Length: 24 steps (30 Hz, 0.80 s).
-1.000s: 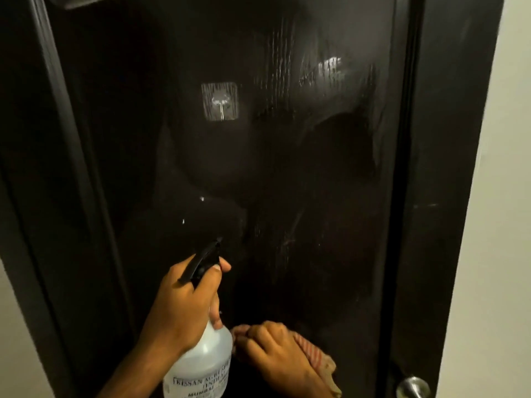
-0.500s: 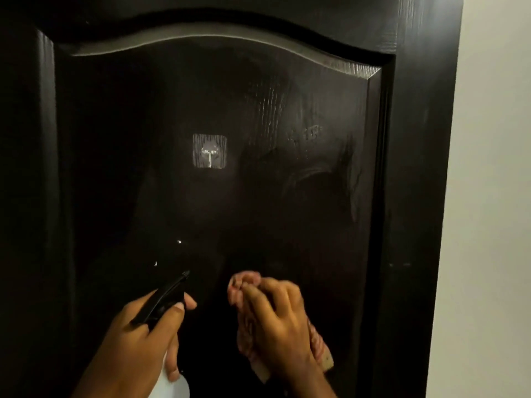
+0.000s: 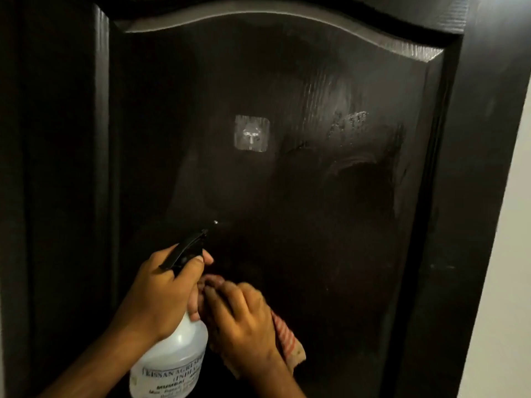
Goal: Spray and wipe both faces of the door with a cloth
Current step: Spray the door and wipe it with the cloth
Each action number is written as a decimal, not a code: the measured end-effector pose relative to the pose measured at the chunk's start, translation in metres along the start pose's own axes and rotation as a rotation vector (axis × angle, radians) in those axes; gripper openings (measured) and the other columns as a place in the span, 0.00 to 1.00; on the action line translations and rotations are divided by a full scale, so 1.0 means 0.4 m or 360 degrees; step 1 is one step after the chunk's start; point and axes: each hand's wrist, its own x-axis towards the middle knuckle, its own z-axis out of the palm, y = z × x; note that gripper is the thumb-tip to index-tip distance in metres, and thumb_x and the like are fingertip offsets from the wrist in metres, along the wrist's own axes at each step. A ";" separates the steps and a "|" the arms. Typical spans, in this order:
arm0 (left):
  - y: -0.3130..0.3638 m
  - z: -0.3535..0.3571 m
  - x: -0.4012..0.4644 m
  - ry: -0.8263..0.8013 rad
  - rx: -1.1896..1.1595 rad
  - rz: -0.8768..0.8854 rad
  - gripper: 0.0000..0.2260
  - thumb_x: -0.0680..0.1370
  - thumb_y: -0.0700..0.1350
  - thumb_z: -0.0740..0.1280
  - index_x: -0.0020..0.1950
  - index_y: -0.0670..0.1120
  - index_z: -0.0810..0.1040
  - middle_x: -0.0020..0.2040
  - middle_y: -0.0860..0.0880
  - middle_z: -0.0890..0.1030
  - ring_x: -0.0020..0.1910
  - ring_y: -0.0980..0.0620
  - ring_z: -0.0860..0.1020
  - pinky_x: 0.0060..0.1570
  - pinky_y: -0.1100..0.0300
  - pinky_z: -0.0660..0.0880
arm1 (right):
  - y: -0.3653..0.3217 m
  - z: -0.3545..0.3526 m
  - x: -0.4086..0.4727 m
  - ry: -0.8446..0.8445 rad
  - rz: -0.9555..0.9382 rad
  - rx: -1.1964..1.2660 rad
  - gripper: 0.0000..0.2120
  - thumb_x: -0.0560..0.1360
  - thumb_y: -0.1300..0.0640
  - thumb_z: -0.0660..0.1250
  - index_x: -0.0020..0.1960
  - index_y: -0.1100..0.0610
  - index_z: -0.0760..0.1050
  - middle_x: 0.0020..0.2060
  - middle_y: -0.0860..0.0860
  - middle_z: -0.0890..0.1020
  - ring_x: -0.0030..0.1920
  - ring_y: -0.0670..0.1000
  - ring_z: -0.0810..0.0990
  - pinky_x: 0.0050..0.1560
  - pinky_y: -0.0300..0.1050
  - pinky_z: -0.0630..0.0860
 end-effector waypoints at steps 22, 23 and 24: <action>-0.045 -0.119 -0.010 0.0154 0.0322 -0.0160 0.14 0.81 0.48 0.63 0.45 0.41 0.83 0.24 0.42 0.82 0.24 0.46 0.84 0.42 0.46 0.86 | 0.094 0.007 0.437 0.0436 0.0292 -0.0250 0.11 0.84 0.59 0.70 0.65 0.56 0.84 0.58 0.58 0.82 0.56 0.58 0.77 0.57 0.51 0.79; -0.044 -0.119 -0.001 0.0162 0.0348 -0.0188 0.15 0.80 0.48 0.63 0.43 0.40 0.83 0.25 0.42 0.83 0.24 0.46 0.85 0.43 0.45 0.86 | 0.086 0.010 0.420 0.0419 0.0280 -0.0237 0.11 0.84 0.59 0.70 0.65 0.56 0.84 0.58 0.58 0.82 0.56 0.58 0.77 0.58 0.51 0.79; -0.044 -0.120 0.008 0.0175 0.0359 -0.0210 0.16 0.80 0.49 0.63 0.43 0.39 0.83 0.26 0.42 0.84 0.25 0.47 0.85 0.44 0.46 0.86 | 0.073 0.017 0.398 0.0399 0.0260 -0.0225 0.11 0.84 0.59 0.71 0.65 0.56 0.84 0.57 0.58 0.82 0.55 0.58 0.77 0.58 0.52 0.79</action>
